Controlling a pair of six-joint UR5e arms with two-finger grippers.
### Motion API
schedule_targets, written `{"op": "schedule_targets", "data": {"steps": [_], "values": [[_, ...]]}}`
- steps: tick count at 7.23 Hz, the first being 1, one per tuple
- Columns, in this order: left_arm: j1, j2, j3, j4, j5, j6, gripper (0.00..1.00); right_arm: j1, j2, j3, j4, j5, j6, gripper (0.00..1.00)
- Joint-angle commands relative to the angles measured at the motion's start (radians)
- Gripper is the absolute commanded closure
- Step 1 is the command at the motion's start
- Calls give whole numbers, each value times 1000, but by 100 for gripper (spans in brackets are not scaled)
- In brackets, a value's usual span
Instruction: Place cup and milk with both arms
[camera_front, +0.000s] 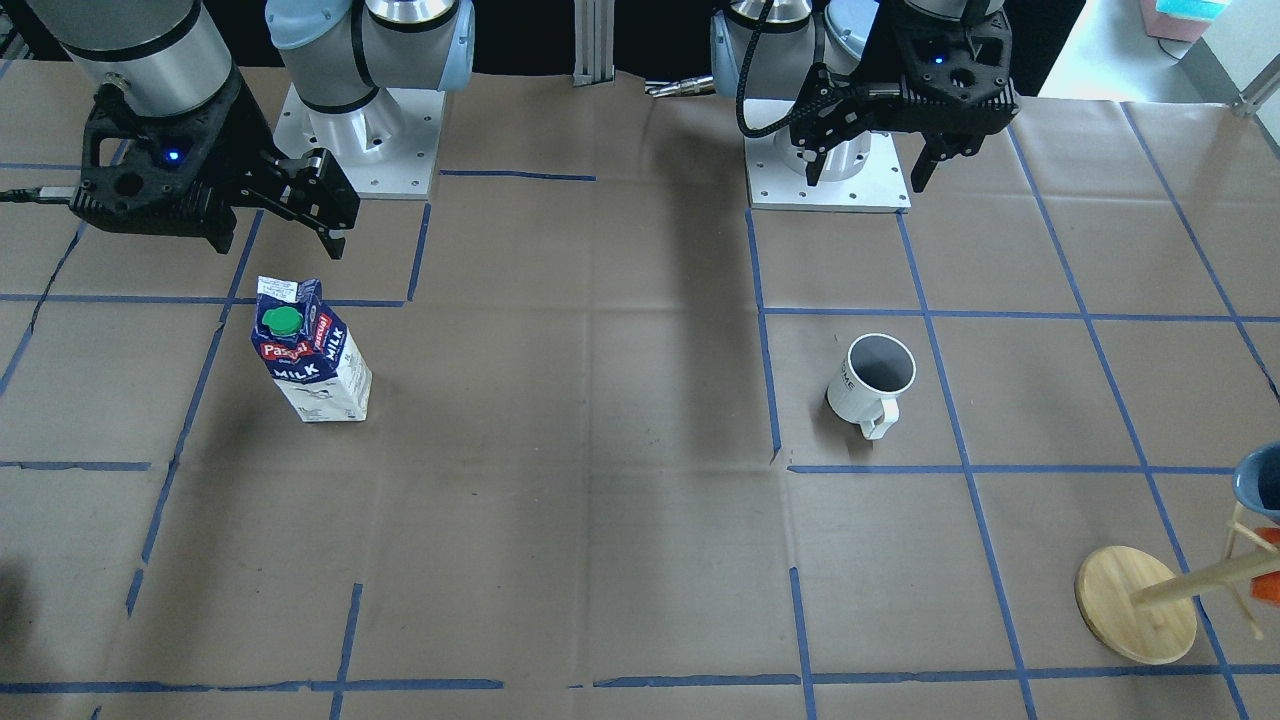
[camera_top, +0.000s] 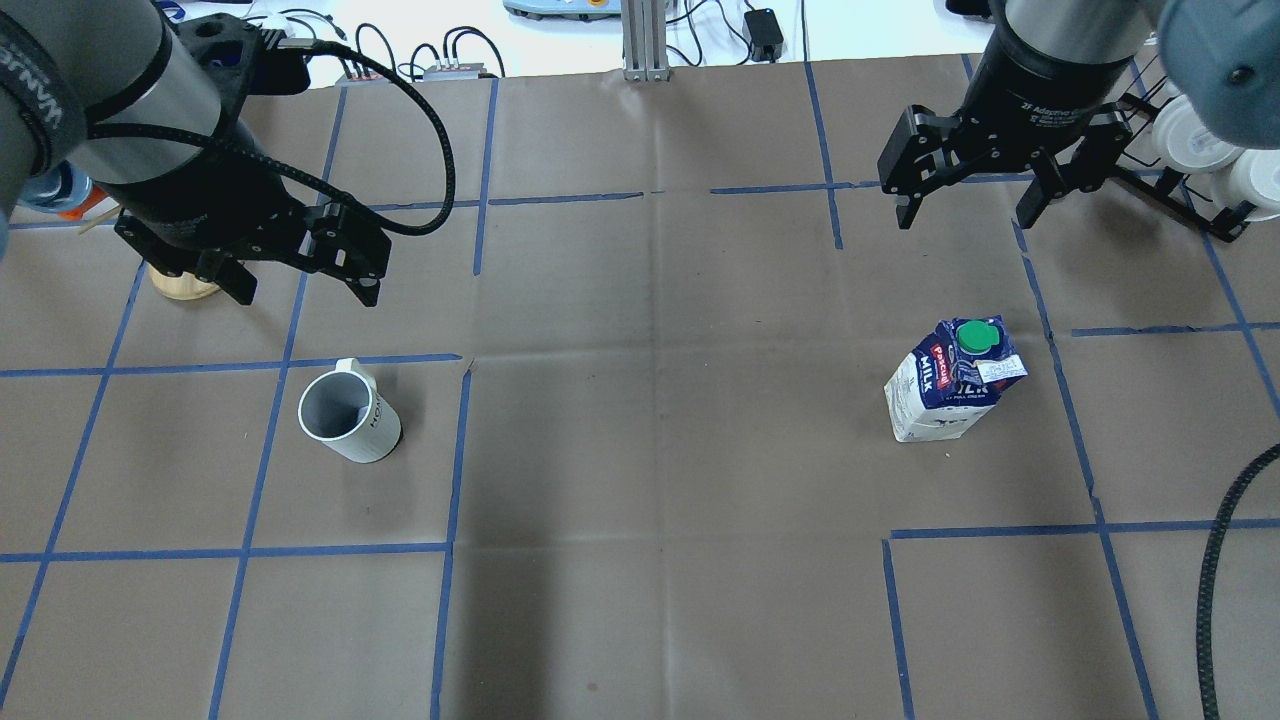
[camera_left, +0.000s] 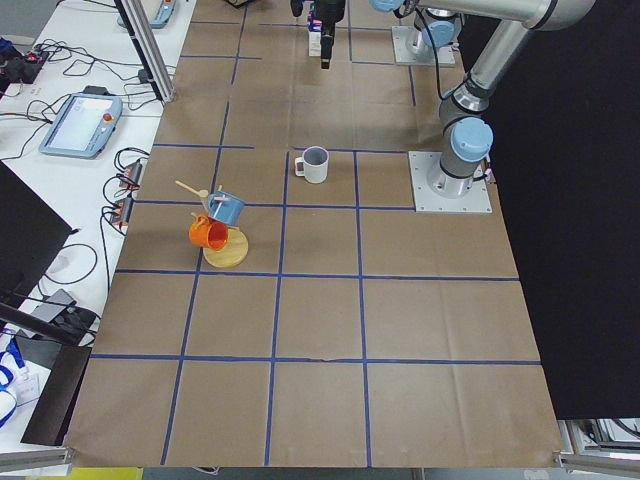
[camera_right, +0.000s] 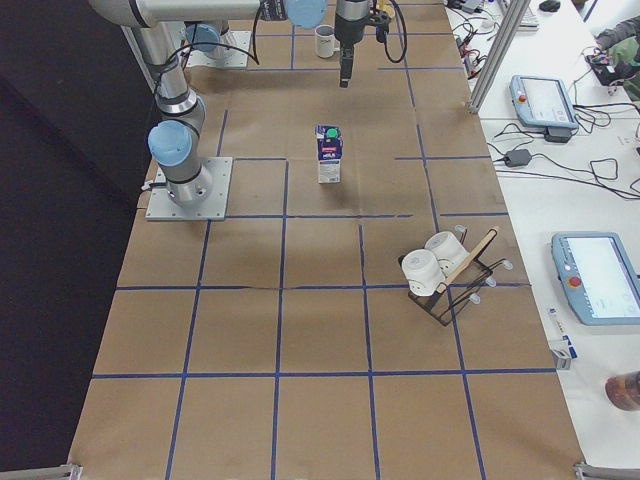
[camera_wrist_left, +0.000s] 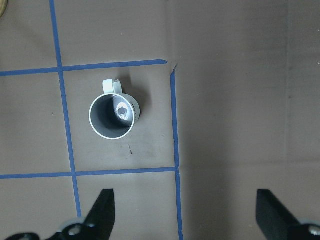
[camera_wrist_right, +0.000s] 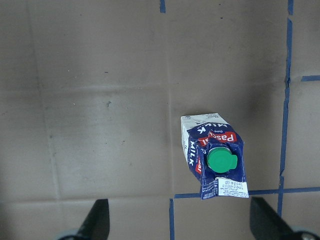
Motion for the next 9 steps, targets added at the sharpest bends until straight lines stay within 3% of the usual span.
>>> {"op": "schedule_targets", "data": {"steps": [1, 5, 8, 9], "values": [[0, 1, 3, -2, 7, 3, 0, 0, 0, 0, 0, 0, 0, 0], [47, -42, 44, 1, 13, 3, 0, 0, 3, 11, 14, 0, -2, 0], [286, -86, -81, 29, 46, 15, 1, -2, -9, 84, -1, -2, -21, 0], [310, -103, -150, 160, 47, 75, 1, -8, -11, 81, -3, -2, -40, 0]]}}
